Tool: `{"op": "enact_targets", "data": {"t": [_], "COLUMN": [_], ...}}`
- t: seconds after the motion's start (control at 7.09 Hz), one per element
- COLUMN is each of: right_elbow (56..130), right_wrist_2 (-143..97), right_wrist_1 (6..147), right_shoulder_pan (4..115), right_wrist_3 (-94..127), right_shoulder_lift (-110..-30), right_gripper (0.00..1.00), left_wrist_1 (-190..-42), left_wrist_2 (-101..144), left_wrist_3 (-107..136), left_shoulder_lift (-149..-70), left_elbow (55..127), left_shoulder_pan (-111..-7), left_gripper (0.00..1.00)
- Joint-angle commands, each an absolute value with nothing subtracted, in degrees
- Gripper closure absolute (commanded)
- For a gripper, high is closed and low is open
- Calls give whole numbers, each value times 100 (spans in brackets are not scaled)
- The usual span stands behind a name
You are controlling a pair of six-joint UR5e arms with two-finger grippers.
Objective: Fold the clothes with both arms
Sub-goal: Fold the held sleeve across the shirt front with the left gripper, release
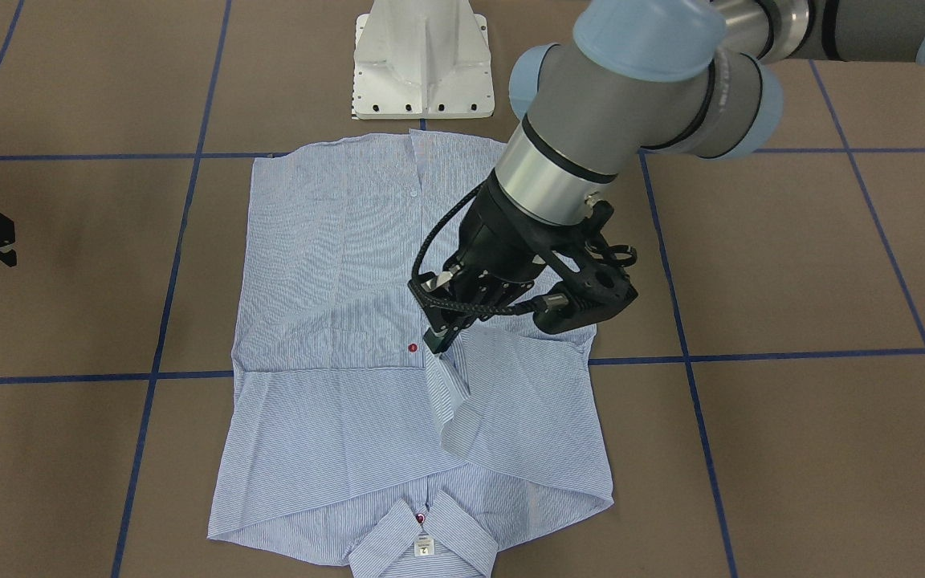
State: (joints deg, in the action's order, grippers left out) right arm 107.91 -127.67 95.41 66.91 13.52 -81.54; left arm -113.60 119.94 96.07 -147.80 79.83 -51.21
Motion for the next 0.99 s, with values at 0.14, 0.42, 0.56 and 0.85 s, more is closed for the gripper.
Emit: {"op": "enact_targets", "data": {"t": [0.14,0.42,0.56,0.85], "right_elbow": [10784,10784,10775,10758], "right_wrist_2": [-12762,-12762,-12762,-12762], "right_wrist_1": [9536,9545,9536,9545], "right_shoulder_pan": [6689,6689,6688,6688], "right_wrist_3": [1353,1362,1371,1380], "right_shoulder_lift": [-8165,-8156,-8156,-8148], "right_gripper": [0,0,0,0], "left_wrist_1": [-11514,-12639,-13152,-13839], "left_wrist_2": [11814,11138,10823,9795], "left_wrist_3": [9738,10026,9993,9967], "left_shoulder_lift": [-14810,-14871,-15115,-15433], "left_elbow": [7876,6941,6230,5329], "left_shoulder_pan": [-4722,-4308,-4020,-3378], "left_gripper": [100,100,100,100]}}
